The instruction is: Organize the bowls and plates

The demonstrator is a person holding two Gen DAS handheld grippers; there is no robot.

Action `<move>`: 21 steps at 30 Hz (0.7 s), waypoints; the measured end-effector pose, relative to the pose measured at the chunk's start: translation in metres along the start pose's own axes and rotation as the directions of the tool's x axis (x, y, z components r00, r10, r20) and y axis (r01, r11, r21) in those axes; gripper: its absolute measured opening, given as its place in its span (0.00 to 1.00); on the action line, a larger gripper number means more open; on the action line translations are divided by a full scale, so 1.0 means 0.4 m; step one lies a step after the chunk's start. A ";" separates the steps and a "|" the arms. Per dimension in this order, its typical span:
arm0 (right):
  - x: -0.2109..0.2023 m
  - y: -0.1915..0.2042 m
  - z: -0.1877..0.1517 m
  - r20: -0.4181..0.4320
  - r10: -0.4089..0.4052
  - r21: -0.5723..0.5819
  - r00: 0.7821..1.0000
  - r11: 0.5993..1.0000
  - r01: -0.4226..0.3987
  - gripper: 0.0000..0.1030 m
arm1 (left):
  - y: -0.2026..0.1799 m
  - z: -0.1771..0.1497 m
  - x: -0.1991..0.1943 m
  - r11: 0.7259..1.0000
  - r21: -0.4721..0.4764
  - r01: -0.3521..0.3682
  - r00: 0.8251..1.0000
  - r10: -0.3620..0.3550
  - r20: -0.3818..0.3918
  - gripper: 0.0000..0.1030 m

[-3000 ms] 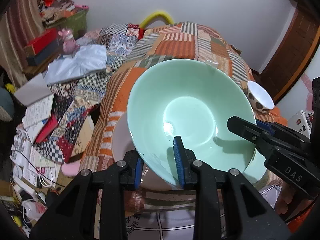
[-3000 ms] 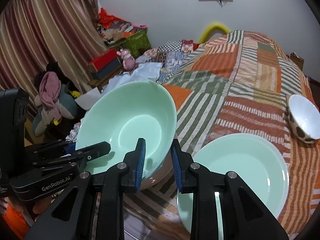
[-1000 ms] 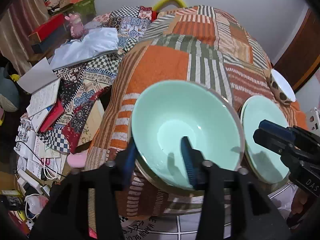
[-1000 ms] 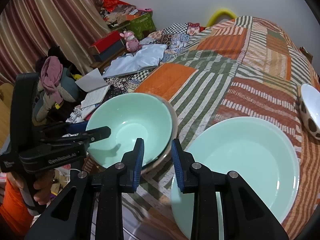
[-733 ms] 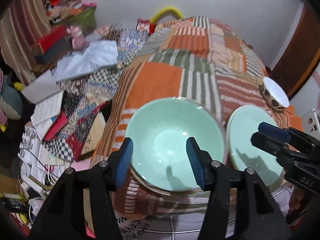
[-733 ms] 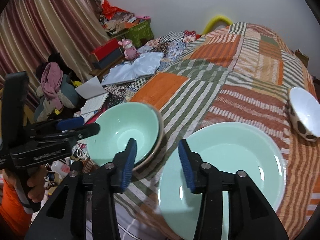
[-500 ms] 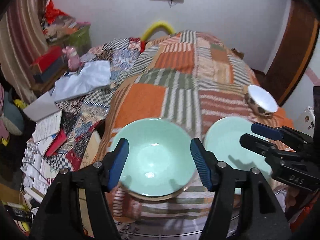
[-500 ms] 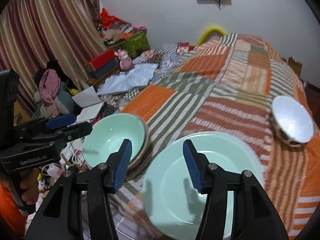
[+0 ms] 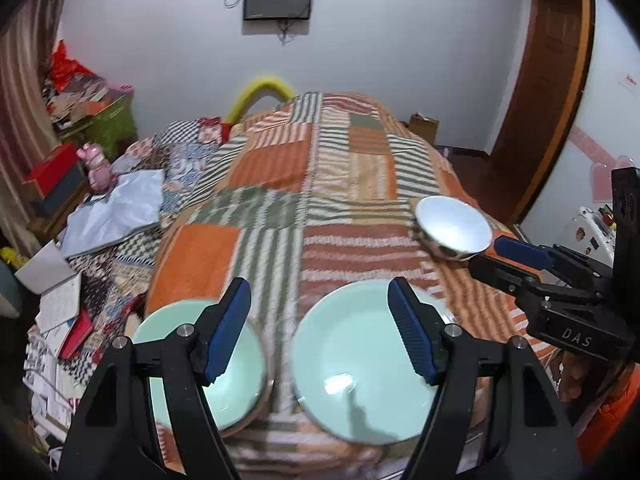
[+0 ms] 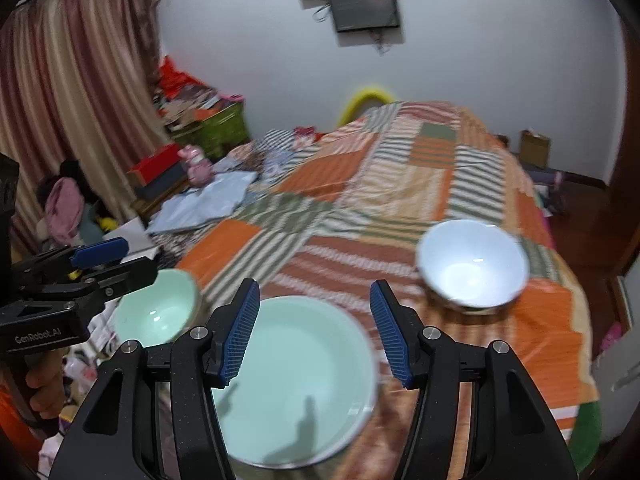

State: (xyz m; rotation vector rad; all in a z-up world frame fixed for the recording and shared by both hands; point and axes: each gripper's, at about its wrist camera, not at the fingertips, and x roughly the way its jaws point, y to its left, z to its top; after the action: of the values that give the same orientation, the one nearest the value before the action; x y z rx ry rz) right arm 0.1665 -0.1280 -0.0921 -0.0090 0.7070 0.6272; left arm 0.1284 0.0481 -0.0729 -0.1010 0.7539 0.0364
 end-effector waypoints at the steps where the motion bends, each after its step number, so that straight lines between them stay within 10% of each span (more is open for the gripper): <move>1: -0.008 -0.019 0.003 0.006 -0.013 0.009 1.000 1.000 0.013 0.52 | -0.015 0.007 0.008 1.000 0.005 0.006 1.000 -0.006 0.001 0.69; 21: 0.039 -0.322 -0.018 -0.067 -0.195 0.193 0.979 0.960 0.204 0.52 | -0.225 0.121 0.305 0.987 0.086 0.133 0.985 -0.122 -0.122 0.69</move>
State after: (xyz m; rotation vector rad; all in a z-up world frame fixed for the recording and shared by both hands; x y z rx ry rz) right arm 0.2408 -0.2265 -0.1327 0.0891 0.8011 0.3620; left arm 0.2563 -0.0368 -0.1144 -0.0619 0.8630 -0.1281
